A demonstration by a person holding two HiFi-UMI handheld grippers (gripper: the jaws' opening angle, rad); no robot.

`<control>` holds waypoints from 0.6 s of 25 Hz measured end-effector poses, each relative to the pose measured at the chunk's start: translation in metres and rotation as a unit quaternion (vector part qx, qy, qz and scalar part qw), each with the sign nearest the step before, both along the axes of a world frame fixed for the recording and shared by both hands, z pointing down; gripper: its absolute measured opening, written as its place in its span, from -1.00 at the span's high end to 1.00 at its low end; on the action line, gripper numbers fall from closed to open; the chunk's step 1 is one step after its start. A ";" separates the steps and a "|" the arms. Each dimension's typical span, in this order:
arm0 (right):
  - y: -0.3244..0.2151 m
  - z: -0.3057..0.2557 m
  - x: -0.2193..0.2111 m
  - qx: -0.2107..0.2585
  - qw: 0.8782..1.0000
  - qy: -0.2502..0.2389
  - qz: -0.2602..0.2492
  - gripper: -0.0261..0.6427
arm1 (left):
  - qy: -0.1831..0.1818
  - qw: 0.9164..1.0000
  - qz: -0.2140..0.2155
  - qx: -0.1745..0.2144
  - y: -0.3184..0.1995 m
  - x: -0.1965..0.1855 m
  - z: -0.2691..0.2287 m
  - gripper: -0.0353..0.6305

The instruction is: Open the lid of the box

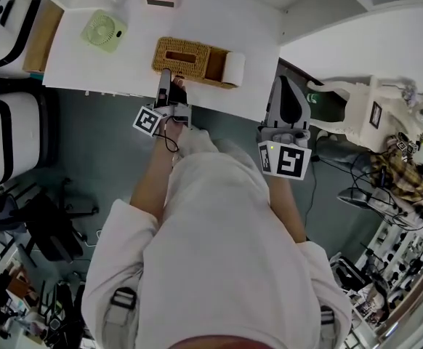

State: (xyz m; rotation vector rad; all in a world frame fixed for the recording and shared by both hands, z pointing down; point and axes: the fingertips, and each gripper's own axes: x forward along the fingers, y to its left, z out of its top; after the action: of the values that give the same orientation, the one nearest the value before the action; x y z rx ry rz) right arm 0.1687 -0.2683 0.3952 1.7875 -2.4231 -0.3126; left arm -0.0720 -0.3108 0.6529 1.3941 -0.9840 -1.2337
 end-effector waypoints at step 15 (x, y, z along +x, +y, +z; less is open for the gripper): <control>-0.015 0.040 -0.013 -0.002 1.000 -0.002 -0.015 0.93 | -0.006 1.000 0.001 -0.017 -0.002 -0.004 0.049 0.48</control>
State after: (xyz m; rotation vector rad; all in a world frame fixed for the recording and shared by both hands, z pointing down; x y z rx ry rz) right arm 0.1559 -0.2834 0.4350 1.7528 -2.4536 -0.3066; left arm -0.0764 -0.3124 0.7015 1.3765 -1.0074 -1.2033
